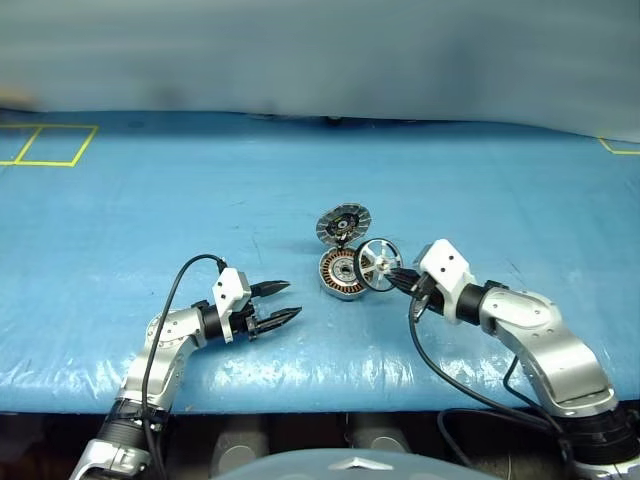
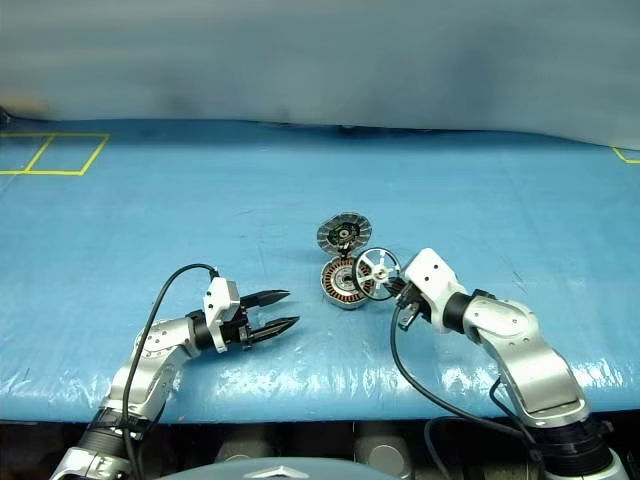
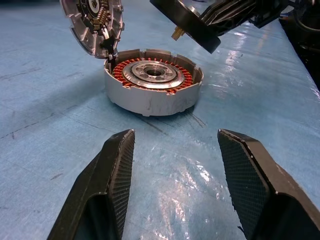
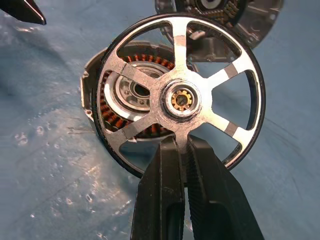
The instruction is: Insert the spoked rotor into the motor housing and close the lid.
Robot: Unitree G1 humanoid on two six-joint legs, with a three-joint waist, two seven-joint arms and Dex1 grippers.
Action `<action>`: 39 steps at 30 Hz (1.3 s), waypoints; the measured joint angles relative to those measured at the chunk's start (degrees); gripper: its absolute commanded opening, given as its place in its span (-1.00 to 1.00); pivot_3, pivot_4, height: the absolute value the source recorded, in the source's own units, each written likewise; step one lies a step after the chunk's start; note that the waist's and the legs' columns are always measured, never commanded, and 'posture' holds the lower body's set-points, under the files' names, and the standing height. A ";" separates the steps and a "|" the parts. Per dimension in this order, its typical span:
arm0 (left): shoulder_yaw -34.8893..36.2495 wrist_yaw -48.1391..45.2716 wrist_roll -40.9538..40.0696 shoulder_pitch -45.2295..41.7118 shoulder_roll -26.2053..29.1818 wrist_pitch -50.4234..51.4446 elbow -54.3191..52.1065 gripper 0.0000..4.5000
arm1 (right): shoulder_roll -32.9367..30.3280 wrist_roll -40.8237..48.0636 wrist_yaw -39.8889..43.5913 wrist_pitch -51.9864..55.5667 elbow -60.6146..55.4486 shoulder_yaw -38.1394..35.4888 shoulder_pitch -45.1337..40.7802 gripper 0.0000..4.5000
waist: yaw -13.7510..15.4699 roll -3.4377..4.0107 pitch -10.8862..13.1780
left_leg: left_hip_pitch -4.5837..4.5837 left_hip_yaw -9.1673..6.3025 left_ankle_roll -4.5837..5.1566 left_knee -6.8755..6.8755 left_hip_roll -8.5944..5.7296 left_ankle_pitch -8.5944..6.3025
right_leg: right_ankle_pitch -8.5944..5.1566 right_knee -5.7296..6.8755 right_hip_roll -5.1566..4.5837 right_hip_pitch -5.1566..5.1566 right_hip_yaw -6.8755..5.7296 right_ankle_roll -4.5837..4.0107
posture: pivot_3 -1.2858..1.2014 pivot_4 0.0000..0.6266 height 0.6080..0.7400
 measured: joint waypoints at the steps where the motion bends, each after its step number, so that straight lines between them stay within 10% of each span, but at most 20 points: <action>1: 0.02 0.00 -0.09 -0.05 -0.21 -0.08 0.02 0.23 | 0.37 -0.03 0.03 -0.29 0.13 0.59 -0.62 -0.99 | 0.01 0.00 0.00 | 0.00 0.00 0.00 0.00 0.00 0.00 | 0.00 0.00 0.00 0.00 0.00 0.00 | 0.03 -0.52 1.00; 35: 0.67 -2.38 -0.82 -0.39 -2.80 -5.75 4.64 0.23 | 4.57 1.97 4.05 -5.94 12.16 3.21 -5.23 -0.99 | 0.06 0.00 0.00 | -0.01 -0.01 0.00 -0.01 -0.01 0.00 | 0.08 0.00 0.00 0.00 -0.01 -0.06 | 0.03 -0.52 1.00; 39: 0.68 -2.33 -0.79 -0.37 -2.79 -5.75 4.63 0.23 | 4.47 1.47 3.99 -6.03 12.41 3.21 -5.54 -0.51 | 0.08 0.00 0.00 | -0.01 -0.01 0.00 -0.01 -0.01 0.00 | 0.08 0.00 0.00 0.01 -0.01 -0.06 | 0.03 -0.52 1.00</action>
